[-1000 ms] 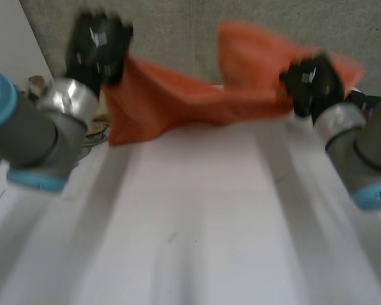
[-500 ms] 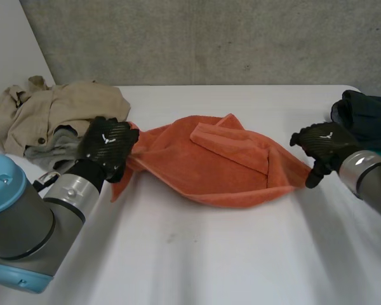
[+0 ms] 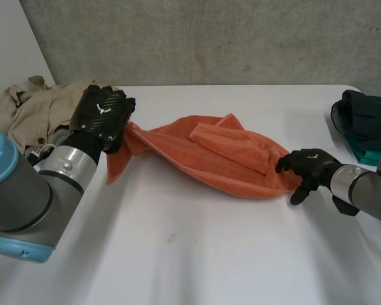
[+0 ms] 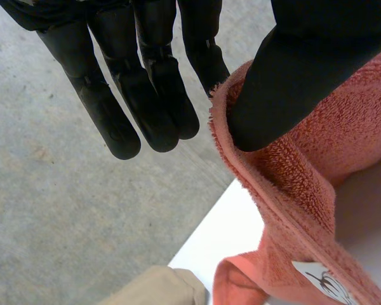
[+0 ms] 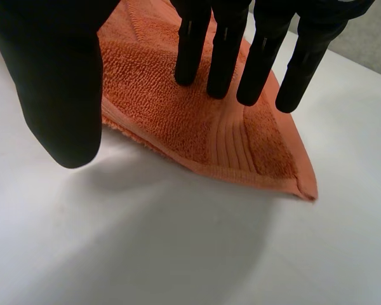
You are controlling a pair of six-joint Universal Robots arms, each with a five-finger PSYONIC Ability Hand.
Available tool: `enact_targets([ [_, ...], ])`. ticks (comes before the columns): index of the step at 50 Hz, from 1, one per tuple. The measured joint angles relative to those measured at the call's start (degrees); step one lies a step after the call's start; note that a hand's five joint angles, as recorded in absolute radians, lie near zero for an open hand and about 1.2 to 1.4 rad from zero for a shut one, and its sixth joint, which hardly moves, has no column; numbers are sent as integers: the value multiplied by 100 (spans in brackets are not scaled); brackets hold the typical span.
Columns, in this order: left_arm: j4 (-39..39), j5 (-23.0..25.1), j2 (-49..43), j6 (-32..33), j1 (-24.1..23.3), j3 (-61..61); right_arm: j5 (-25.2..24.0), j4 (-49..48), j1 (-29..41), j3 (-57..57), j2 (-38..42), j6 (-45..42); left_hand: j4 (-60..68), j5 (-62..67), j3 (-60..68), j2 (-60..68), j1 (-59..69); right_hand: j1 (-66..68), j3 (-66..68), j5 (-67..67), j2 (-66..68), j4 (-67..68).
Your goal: Fold the laundry.
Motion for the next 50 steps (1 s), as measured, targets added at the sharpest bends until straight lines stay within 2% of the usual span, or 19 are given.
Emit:
enact_targets([
  [16, -76, -27, -33, -97, -13, 593, 374, -489, 670, -651, 695, 295, 0, 0, 0, 0, 0, 1062, 1030, 952, 962, 976],
  [20, -148, -31, -40, -107, -7, 660, 431, -619, 710, -716, 745, 292, 0, 0, 0, 0, 0, 1595, 1768, 1677, 1789, 1731],
  [25, -209, -46, -40, -128, 12, 697, 584, -941, 708, -797, 792, 288, 0, 0, 0, 0, 0, 3404, 3642, 3509, 3687, 3615],
  [30, -293, -53, 14, -215, 66, 739, 877, -1140, 697, -950, 707, 238, 0, 0, 0, 0, 0, 3405, 3842, 3627, 3811, 3877],
  [35, -584, -45, 290, -357, 188, 843, 1029, -1099, 657, -999, 157, 62, 0, 0, 0, 0, 0, 3405, 3842, 3627, 3811, 3886],
  [37, -788, -31, 476, -429, 253, 898, 1047, -949, 608, -1002, -308, -128, 0, 0, 0, 0, 0, 3405, 3842, 3627, 3811, 3887],
  [39, -1066, -12, 690, -499, 313, 969, 1048, -605, 482, -1015, -1027, -481, 0, 0, 0, 0, 0, 3405, 3843, 3627, 3811, 3887],
  [45, -1970, 19, 1058, -571, 379, 1178, 1050, 444, 107, -1066, -2536, -1430, 0, 0, 0, 0, 0, 3405, 3865, 3627, 3818, 3889],
  [50, -2681, 27, 1144, -557, 387, 1330, 1059, 1062, -52, -1075, -3179, -1936, 0, 79, 0, 0, 55, 3405, 3869, 3691, 3818, 3890],
])
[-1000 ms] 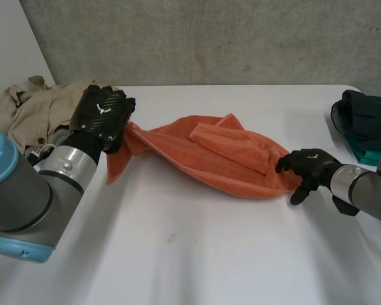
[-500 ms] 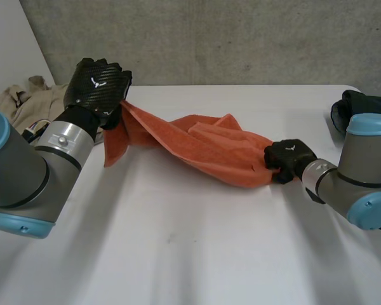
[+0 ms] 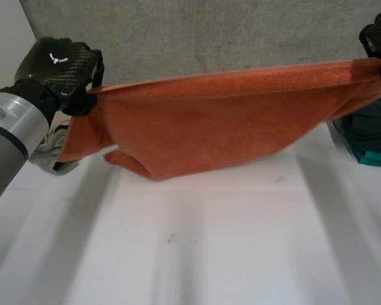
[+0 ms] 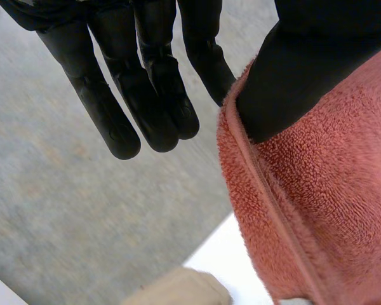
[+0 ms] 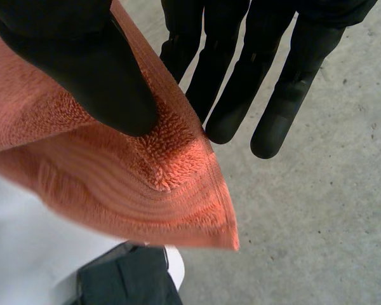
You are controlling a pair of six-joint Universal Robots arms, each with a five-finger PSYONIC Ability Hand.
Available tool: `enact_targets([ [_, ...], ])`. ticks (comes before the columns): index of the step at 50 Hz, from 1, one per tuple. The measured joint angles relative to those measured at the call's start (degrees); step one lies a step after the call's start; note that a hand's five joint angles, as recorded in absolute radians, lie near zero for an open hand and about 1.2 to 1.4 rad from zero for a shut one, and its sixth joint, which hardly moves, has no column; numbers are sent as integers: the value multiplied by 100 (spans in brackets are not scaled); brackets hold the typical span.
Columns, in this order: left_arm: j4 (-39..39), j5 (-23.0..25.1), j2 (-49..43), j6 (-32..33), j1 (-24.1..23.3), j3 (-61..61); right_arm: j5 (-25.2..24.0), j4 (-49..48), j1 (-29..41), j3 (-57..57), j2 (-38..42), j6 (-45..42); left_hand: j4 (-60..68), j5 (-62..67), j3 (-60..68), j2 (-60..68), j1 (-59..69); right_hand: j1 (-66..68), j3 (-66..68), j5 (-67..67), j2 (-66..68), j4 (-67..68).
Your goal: Fold the laundry.
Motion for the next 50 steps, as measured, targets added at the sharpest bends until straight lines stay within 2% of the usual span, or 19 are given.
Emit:
enact_targets([
  [4, -516, 1, -99, 30, 10, 79, 15, 368, -40, 74, -166, -235, 0, 0, 0, 0, 0, 0, 0, 0, 0, 0],
  [9, -624, -8, -541, 88, 13, 94, 52, 552, 25, 130, 277, -381, 0, 0, 0, 0, 0, 0, 0, 0, 0, 0],
  [18, -87, -28, -2266, 589, 14, 1116, 487, 234, 375, -699, 1976, -398, 0, 0, 0, 0, 0, 0, 0, 0, 0, 1],
  [19, 213, -28, -2583, 701, 14, 1563, 721, -98, 476, -1125, 2323, -305, 2, 0, 0, 0, 0, 0, 0, 0, 0, 1],
  [22, 730, -22, -2903, 803, 22, 2166, 951, -580, 565, -1532, 2574, -176, 2, 0, 2, 2, 0, 0, 5, 0, 3, 4],
  [26, 2305, 2, -3182, 867, 97, 3308, 1415, -2630, 716, -2272, 2722, 192, 4, 0, 3, 5, 0, 27, 10, 21, 4, 14],
  [27, 2450, 3, -3189, 866, 106, 3385, 1433, -2761, 722, -2297, 2713, 209, 4, 0, 3, 5, 0, 38, 11, 32, 4, 15],
  [28, 3008, 6, -3202, 855, 139, 3662, 1511, -3445, 750, -2402, 2645, 287, 4, 0, 3, 5, 0, 44, 11, 39, 4, 16],
  [33, 3995, 2, -3096, 735, 179, 3999, 1540, -4680, 849, -2457, 2392, 382, 4, 15, 3, 5, 0, 44, 12, 87, 4, 16],
  [39, 3764, -35, -2819, 631, 166, 3595, 1385, -4946, 952, -2167, 2133, 389, 5, 88, 3, 5, 0, 71, 12, 141, 4, 16],
  [46, 3057, -36, -2087, 632, 160, 1847, 1088, -4549, 956, -1004, 1869, 385, 5, 88, 4, 5, 0, 71, 18, 146, 5, 17],
  [50, 2934, 8, -1768, 658, 161, 681, 972, -4098, 911, -220, 1842, 396, 5, 88, 4, 5, 0, 71, 19, 146, 5, 17],
])
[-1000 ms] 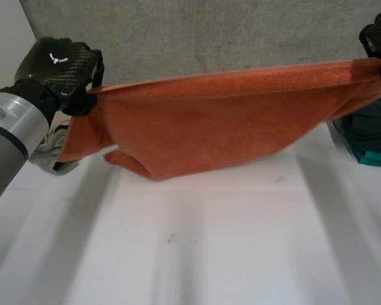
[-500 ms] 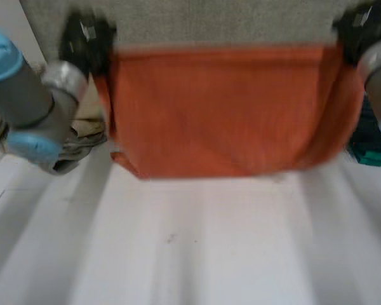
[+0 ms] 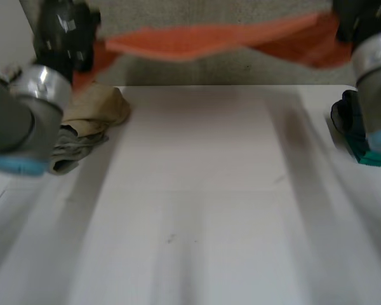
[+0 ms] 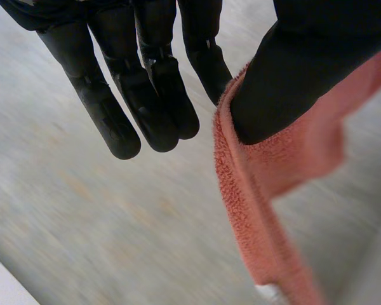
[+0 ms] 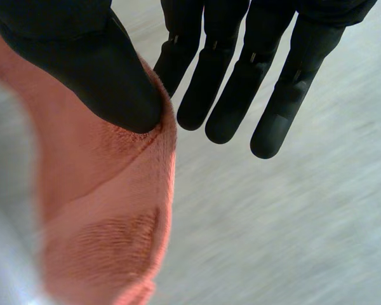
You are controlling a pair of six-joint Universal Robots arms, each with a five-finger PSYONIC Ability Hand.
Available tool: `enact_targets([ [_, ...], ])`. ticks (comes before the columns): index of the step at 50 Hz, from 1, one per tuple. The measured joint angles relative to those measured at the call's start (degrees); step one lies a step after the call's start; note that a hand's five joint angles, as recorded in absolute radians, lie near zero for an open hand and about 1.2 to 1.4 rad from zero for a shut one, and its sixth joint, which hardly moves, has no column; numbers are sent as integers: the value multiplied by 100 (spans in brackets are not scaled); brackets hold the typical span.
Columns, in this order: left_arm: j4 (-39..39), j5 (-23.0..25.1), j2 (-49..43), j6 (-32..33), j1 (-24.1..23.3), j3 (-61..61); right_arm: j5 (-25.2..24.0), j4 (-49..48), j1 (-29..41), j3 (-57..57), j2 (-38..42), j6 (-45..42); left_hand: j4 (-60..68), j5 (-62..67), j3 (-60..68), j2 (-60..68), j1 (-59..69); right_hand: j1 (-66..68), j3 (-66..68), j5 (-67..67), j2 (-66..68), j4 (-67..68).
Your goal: Fold the laundry.
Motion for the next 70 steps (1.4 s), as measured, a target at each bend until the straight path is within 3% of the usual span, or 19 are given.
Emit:
enact_targets([
  [7, 52, 43, 25, 4, 63, -1548, -156, 605, -24, 1544, 37, 7, 0, 0, 0, 0, 0, 0, 3, 0, 0, 0],
  [13, 111, 182, -455, -1, 287, -2064, -434, 662, -37, 2307, 231, -6, 0, 0, 0, 0, 0, 0, 4, 0, 0, 0],
  [16, 127, 468, -840, 4, 497, -2241, -600, 651, -42, 2578, 401, -4, -2111, -1993, -2044, -2086, -2028, 0, 3, 0, 0, 0],
  [21, 127, 804, -1068, 12, 682, -2270, -664, 637, -40, 2647, 481, 7, -2667, -2560, -2564, -2605, -2321, 0, 3, 0, 0, 0],
  [49, 79, 944, -1138, 16, 1408, -2244, -645, 669, -167, 2653, 476, 17, -2603, -2480, -2523, -2568, -2247, 0, 4, 0, 0, 0],
  [53, 93, 941, -1305, 19, 1409, -2054, -643, 666, -168, 2655, 487, 18, -2062, -1957, -2014, -2049, -1620, 0, 4, 0, 0, 0],
  [54, 88, 938, -1405, 23, 1410, -1933, -640, 667, -172, 2655, 489, 18, -661, -588, -634, -641, -86, 0, 4, 0, 0, 0],
  [58, 60, 904, -1509, 28, 1405, -1773, -630, 687, -188, 2645, 478, 0, -35, -173, -30, -29, 146, 0, 3, 0, 0, 0],
  [64, -126, 867, -928, 189, 1371, -2008, -626, 1038, -208, 2600, 363, -226, -29, -173, -27, -27, 146, 0, 4, 0, 0, 0],
  [70, -1181, 855, 670, 1107, 1319, -2802, -598, 2641, -337, 2567, -302, -1213, -28, -173, -26, -25, 146, 0, 4, 0, 0, 0],
])
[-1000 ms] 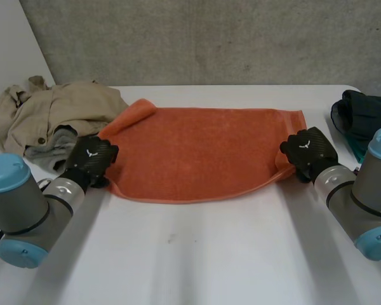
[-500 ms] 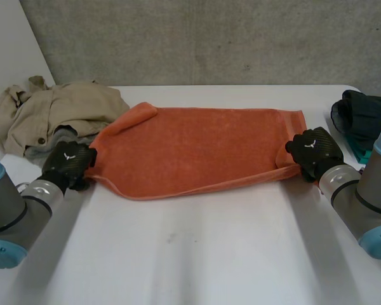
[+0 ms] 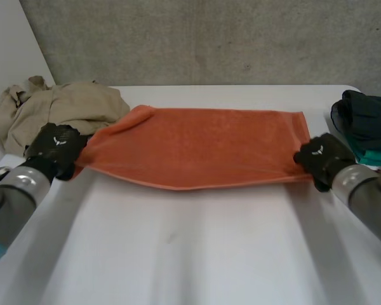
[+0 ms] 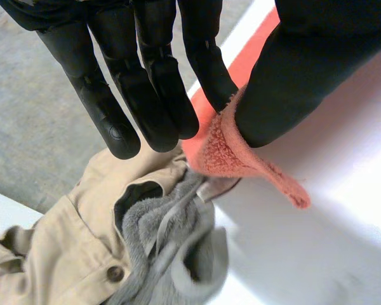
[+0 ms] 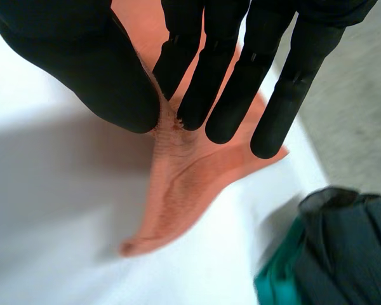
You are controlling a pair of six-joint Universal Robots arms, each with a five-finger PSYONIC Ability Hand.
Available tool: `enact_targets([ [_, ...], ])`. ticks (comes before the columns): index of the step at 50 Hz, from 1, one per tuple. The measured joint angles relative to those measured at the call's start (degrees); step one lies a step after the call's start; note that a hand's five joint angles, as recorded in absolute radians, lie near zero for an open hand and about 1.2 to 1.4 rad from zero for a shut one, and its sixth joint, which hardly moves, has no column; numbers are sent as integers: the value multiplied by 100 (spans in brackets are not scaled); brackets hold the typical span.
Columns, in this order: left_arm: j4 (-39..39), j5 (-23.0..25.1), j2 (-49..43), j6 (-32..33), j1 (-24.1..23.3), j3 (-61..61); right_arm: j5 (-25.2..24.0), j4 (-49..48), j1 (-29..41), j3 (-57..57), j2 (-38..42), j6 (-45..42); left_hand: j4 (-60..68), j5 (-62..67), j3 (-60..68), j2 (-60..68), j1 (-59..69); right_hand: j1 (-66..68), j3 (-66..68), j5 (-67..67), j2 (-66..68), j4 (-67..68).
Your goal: Fold the laundry.
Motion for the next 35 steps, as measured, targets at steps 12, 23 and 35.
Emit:
enact_targets([
  [12, -3423, -277, 1415, 1649, -56, -727, 288, 2462, -674, 292, -857, -1796, 2, 0, 4, 6, 0, 0, 0, 1, 0, 0],
  [23, -1540, -348, -445, 1703, -419, 572, 653, 1318, -566, -431, 45, -1605, 3, 0, 7, 8, 0, 110, 0, 13, 0, 0],
  [35, 1121, -655, -1677, 1232, -962, 4175, 1109, -1900, -146, -3263, 642, -380, 22, 0, 11, 13, 0, 110, 0, 106, 0, 0],
])
